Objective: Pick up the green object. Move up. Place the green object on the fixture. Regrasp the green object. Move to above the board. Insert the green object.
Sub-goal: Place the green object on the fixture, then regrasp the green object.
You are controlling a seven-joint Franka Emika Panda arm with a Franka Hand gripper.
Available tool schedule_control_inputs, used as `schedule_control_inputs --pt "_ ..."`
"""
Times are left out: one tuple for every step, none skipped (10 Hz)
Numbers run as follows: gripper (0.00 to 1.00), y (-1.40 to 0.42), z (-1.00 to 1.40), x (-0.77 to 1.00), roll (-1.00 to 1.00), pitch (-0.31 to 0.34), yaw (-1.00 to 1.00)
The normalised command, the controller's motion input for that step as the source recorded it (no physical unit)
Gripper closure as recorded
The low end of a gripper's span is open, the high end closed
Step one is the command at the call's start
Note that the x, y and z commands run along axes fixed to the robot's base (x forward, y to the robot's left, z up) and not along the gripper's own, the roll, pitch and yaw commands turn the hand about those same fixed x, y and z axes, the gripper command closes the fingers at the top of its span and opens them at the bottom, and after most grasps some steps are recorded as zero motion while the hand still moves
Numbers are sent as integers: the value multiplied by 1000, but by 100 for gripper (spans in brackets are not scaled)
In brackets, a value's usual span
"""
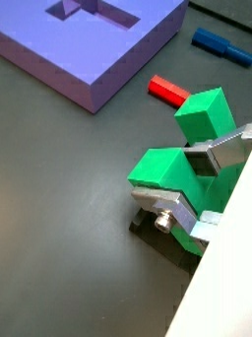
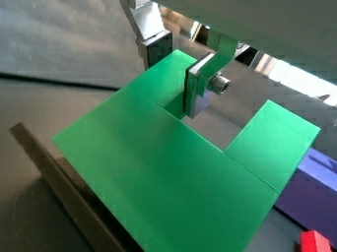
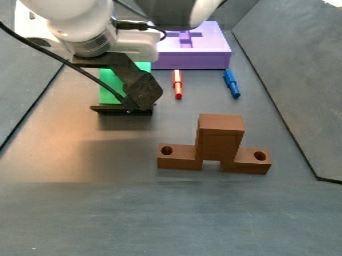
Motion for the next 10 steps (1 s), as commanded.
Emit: schedule_control_inputs --pt "100 0 -89 149 194 360 -83" --pt "100 0 0 0 0 0 0" --pt "0 0 0 0 0 0 0" --pt "0 0 0 37 0 0 0" --pt "0 0 -17 174 -40 0 0" --pt "0 0 -109 0 -94 -80 -26" --pt "0 66 -34 3 -280 0 -134" --pt "0 0 1000 154 -374 -146 -14" --pt "0 0 531 486 -714 -537 -206" --pt "0 -43 731 286 0 -549 -320"
